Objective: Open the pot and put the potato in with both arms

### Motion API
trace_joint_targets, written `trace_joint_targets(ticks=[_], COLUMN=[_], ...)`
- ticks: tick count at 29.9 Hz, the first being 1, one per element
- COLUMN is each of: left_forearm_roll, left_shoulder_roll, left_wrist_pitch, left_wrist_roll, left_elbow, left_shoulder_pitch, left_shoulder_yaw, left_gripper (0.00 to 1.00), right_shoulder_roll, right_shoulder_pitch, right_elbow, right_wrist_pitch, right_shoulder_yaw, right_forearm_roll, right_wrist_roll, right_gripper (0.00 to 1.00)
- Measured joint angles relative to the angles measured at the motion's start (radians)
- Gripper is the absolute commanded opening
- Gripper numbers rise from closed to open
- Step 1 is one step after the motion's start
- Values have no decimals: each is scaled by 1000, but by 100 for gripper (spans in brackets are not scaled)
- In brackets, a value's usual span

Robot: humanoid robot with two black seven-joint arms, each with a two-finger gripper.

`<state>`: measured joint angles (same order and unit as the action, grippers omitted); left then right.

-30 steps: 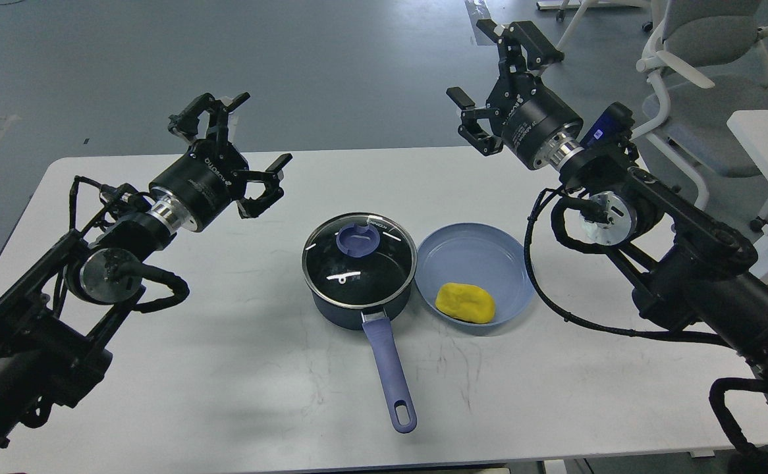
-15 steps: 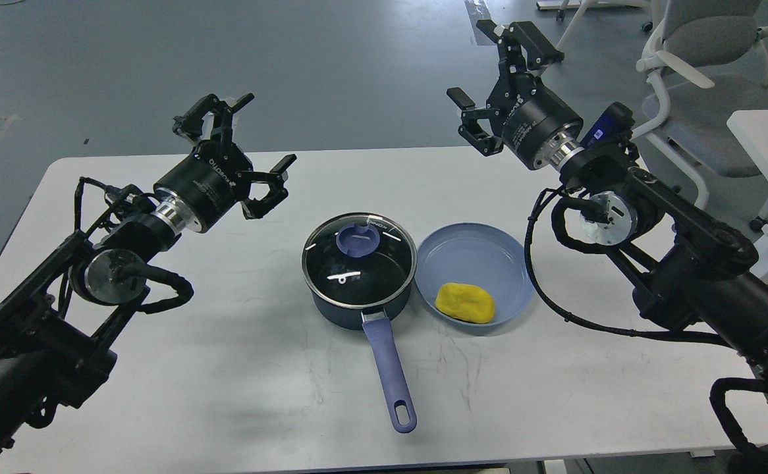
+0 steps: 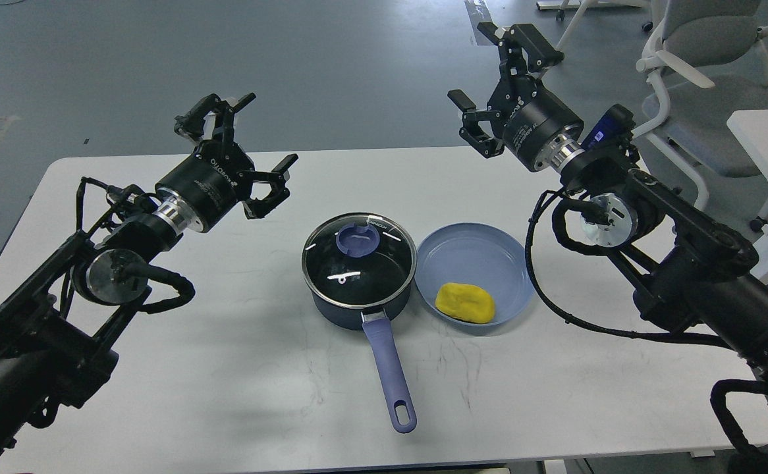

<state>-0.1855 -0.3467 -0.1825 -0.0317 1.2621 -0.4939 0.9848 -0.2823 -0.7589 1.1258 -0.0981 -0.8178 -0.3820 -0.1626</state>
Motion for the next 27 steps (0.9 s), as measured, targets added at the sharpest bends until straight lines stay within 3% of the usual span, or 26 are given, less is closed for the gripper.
trace_joint_targets(ticks=[16,27], left_forearm_roll=[-17,-255], left_shoulder_roll=[0,-13], left_wrist_pitch=[3,31], left_wrist_roll=[0,8], left_elbow=[0,11], left_shoulder_pitch=[-3,-43], left_shoulder_yaw=[-1,-5], left_gripper=[99,99], right_shoulder_roll=[0,-6], right_shoulder_pitch=[5,9], right_elbow=[0,1], right_wrist_pitch=[1,1], right_shoulder_yaw=[-1,-1], right_forearm_roll=[0,0], right_wrist_roll=[0,-3], right_gripper=[100,100])
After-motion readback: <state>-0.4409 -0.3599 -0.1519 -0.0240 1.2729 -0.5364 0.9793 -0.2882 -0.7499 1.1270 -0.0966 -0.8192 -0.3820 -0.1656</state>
